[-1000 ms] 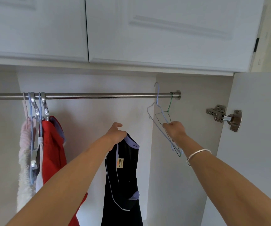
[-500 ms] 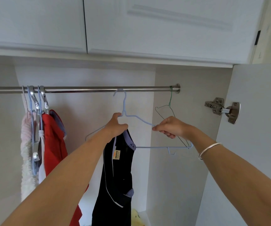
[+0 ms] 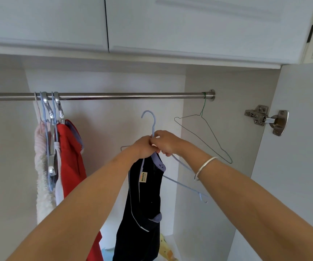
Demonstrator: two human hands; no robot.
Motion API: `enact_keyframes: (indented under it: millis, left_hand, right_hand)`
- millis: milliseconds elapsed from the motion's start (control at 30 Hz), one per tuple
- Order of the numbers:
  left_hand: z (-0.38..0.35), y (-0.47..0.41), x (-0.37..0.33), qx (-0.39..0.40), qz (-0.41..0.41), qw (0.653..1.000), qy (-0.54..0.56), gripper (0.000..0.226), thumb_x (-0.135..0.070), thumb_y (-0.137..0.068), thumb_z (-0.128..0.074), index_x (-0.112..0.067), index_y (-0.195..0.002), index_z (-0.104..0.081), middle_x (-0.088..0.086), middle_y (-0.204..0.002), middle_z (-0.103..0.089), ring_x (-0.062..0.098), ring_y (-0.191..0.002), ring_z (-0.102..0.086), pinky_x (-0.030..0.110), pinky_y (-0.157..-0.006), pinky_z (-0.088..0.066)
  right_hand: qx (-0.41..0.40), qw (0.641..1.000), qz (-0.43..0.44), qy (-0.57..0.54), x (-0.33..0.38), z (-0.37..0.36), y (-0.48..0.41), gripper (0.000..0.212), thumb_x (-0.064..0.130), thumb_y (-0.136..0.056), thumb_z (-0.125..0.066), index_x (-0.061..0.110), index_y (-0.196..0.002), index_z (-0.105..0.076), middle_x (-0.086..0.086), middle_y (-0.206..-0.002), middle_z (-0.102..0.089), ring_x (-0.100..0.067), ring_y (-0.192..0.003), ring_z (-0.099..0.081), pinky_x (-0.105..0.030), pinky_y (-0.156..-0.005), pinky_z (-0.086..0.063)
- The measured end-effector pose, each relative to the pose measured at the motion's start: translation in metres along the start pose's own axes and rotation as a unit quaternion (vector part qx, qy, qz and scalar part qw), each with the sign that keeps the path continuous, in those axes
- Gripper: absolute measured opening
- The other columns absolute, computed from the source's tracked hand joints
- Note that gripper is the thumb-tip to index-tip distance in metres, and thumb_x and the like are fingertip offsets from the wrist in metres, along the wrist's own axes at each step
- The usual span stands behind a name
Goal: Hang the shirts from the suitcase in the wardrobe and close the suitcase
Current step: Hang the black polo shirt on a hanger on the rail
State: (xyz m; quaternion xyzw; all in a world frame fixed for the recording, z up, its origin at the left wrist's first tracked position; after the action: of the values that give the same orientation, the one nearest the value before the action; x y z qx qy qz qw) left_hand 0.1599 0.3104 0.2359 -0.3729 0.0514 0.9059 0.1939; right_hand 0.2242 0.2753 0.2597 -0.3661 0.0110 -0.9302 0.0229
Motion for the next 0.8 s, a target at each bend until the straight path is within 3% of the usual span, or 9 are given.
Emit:
enact_keyframes:
  millis: [133, 200, 300, 367, 433, 533, 633, 733, 800]
  left_hand:
    - [0.011, 0.007, 0.021, -0.006, 0.021, 1.000, -0.001, 0.055, -0.002, -0.083, -0.062, -0.016, -0.134, -0.046, 0.004, -0.130, -0.045, 0.023, -0.120, -0.048, 0.025, -0.089, -0.041]
    - [0.022, 0.008, 0.040, -0.028, 0.048, 0.998, 0.010, 0.060, -0.006, -0.084, -0.066, -0.015, -0.139, -0.044, 0.007, -0.139, -0.044, 0.023, -0.123, -0.047, 0.024, -0.092, -0.040]
    - [0.039, 0.009, 0.069, -0.055, 0.099, 0.993, 0.008, 0.028, -0.018, -0.084, -0.068, 0.002, -0.104, -0.065, 0.015, -0.103, -0.064, 0.026, -0.093, -0.058, 0.028, -0.074, -0.046]
    - [0.046, 0.012, 0.083, -0.065, 0.127, 0.990, -0.022, 0.028, -0.027, -0.087, -0.066, 0.000, -0.083, -0.057, 0.011, -0.076, -0.054, 0.024, -0.079, -0.053, 0.027, -0.061, -0.039]
    - [0.056, 0.013, 0.094, -0.089, 0.153, 0.983, -0.048, 0.027, -0.026, -0.089, -0.062, -0.002, -0.082, -0.054, 0.008, -0.071, -0.049, 0.025, -0.080, -0.053, 0.026, -0.057, -0.038]
    - [0.068, 0.013, 0.107, -0.128, 0.190, 0.972, -0.057, 0.021, -0.015, -0.091, -0.055, 0.004, -0.098, -0.060, 0.018, -0.093, -0.063, 0.031, -0.093, -0.062, 0.029, -0.066, -0.042]
    - [0.079, 0.016, 0.113, -0.154, 0.207, 0.962, -0.086, 0.017, -0.010, -0.092, -0.050, 0.003, -0.097, -0.060, 0.023, -0.112, -0.064, 0.035, -0.104, -0.063, 0.033, -0.071, -0.044]
    - [0.083, 0.015, 0.115, -0.157, 0.224, 0.957, -0.099, 0.029, -0.009, -0.095, -0.046, 0.009, -0.114, -0.059, 0.025, -0.122, -0.060, 0.037, -0.112, -0.059, 0.040, -0.090, -0.049]
    - [0.080, 0.016, 0.109, -0.152, 0.225, 0.958, -0.096, 0.029, -0.009, -0.097, -0.044, 0.009, -0.115, -0.058, 0.024, -0.123, -0.059, 0.036, -0.114, -0.058, 0.037, -0.088, -0.047]
  right_hand:
    - [-0.055, 0.998, -0.001, 0.000, -0.020, 0.008, -0.003, 0.036, 0.031, -0.097, -0.045, 0.004, -0.115, -0.062, -0.008, -0.093, -0.059, -0.025, -0.083, -0.054, -0.026, -0.061, -0.037]
    - [-0.087, 0.995, -0.029, 0.027, -0.039, 0.020, -0.003, 0.033, 0.029, -0.095, -0.047, 0.002, -0.105, -0.065, -0.005, -0.080, -0.057, -0.024, -0.076, -0.053, -0.029, -0.059, -0.035]
    - [-0.138, 0.988, -0.064, 0.001, -0.064, 0.046, 0.002, 0.033, 0.026, -0.094, -0.046, 0.004, -0.100, -0.070, -0.001, -0.073, -0.054, -0.016, -0.064, -0.048, -0.029, -0.058, -0.036]
    - [-0.185, 0.980, -0.077, -0.013, -0.073, 0.068, 0.008, 0.037, 0.031, -0.097, -0.043, 0.006, -0.094, -0.070, 0.001, -0.071, -0.054, -0.014, -0.063, -0.047, -0.029, -0.066, -0.037]
    - [-0.222, 0.971, -0.086, -0.021, -0.078, 0.090, 0.014, 0.042, 0.035, -0.098, -0.042, 0.010, -0.080, -0.071, 0.003, -0.066, -0.052, -0.014, -0.061, -0.047, -0.029, -0.070, -0.037]
    - [-0.243, 0.965, -0.095, 0.012, -0.079, 0.116, 0.021, 0.042, 0.031, -0.094, -0.045, 0.014, -0.060, -0.063, 0.002, -0.059, -0.051, -0.021, -0.062, -0.049, -0.029, -0.065, -0.037]
    - [-0.234, 0.965, -0.114, 0.033, -0.084, 0.125, 0.029, 0.036, 0.027, -0.090, -0.049, 0.010, -0.058, -0.053, -0.003, -0.059, -0.050, -0.022, -0.057, -0.045, -0.028, -0.052, -0.032]
    - [-0.204, 0.969, -0.136, 0.019, -0.090, 0.121, 0.040, 0.037, 0.030, -0.090, -0.050, 0.010, -0.060, -0.047, -0.003, -0.060, -0.044, -0.018, -0.050, -0.037, -0.027, -0.049, -0.028]
    - [-0.170, 0.975, -0.140, -0.010, -0.091, 0.111, 0.044, 0.038, 0.029, -0.092, -0.050, 0.012, -0.059, -0.043, -0.001, -0.055, -0.038, -0.016, -0.046, -0.030, -0.024, -0.046, -0.024]
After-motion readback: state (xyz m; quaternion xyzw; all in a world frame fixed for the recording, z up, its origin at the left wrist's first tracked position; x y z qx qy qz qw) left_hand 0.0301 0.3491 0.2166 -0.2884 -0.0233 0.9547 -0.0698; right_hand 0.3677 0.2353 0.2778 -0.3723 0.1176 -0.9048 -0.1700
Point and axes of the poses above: each hand's wrist, its own y-axis away from the middle knuckle, its own z-axis out of the back of the hand, x = y × z, the point moved 10 cm from there along -y, towards the middle knuckle
